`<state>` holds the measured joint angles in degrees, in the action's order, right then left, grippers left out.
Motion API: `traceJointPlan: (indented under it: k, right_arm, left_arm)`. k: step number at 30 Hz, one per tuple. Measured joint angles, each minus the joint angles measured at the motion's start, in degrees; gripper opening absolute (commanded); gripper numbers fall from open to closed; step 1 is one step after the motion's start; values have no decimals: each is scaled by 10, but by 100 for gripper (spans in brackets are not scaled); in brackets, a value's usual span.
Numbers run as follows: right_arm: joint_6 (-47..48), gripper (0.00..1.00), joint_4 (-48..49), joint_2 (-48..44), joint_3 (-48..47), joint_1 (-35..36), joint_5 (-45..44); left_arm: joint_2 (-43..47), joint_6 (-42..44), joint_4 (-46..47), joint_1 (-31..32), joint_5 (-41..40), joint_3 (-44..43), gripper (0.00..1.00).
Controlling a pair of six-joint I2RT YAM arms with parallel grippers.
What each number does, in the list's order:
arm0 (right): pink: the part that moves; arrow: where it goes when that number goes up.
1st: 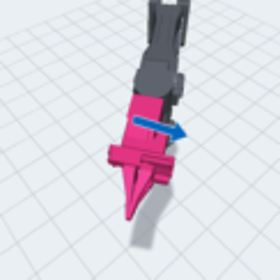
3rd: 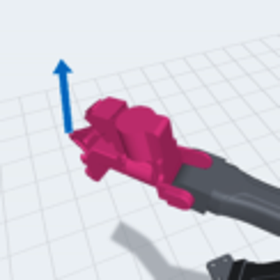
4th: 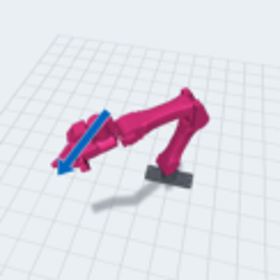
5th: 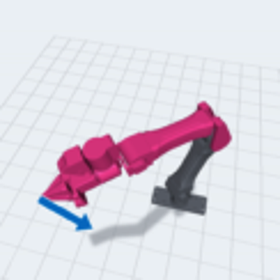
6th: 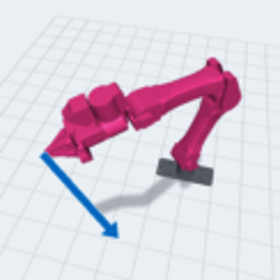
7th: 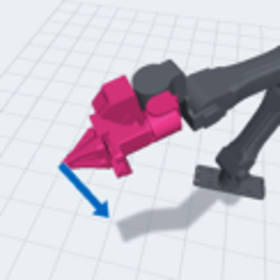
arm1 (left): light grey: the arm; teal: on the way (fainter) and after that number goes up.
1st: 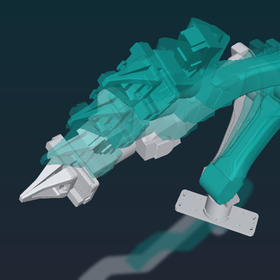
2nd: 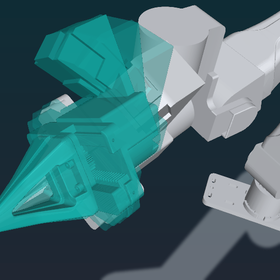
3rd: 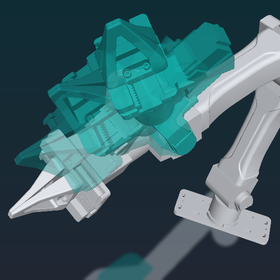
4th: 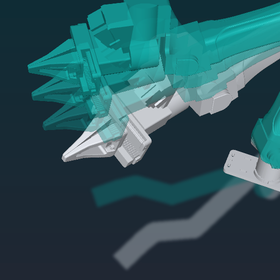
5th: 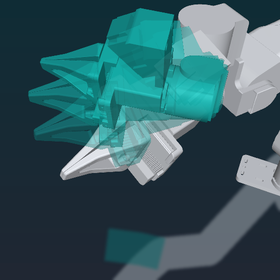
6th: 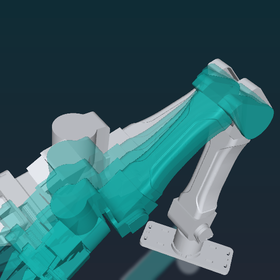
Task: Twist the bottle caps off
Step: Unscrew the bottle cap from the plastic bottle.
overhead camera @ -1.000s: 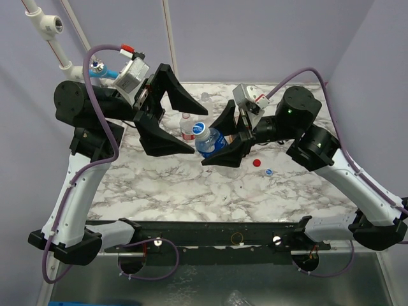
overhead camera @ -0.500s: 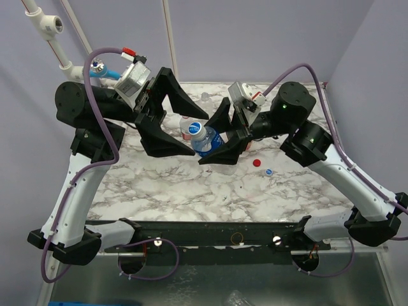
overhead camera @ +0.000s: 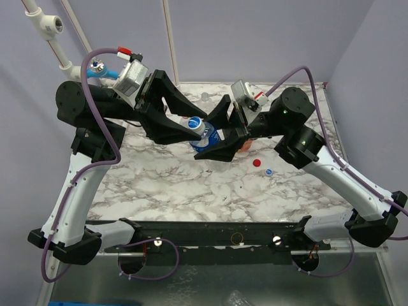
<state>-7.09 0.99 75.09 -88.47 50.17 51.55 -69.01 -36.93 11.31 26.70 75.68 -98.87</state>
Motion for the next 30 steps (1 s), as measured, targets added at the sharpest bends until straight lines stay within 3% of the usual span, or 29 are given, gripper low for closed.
traceJointPlan:
  k: [5,9,13,22,30]
  right_arm:
    - [-23,1,47,-2,20,-1,0]
    - [-39,0,69,-2,28,-8,6]
    - [-58,1,93,-3,38,-22,17]
    - [-85,1,125,-4,45,-31,39]
    - [-78,1,126,-1,45,-38,25]
  left_arm:
    - [-1,13,2,0,-8,2,45]
    - [-2,18,2,0,-7,3,55]
    - [-2,19,2,0,-7,5,56]
    - [-3,32,4,0,-29,9,19]
    - [-1,53,6,0,-59,19,1]
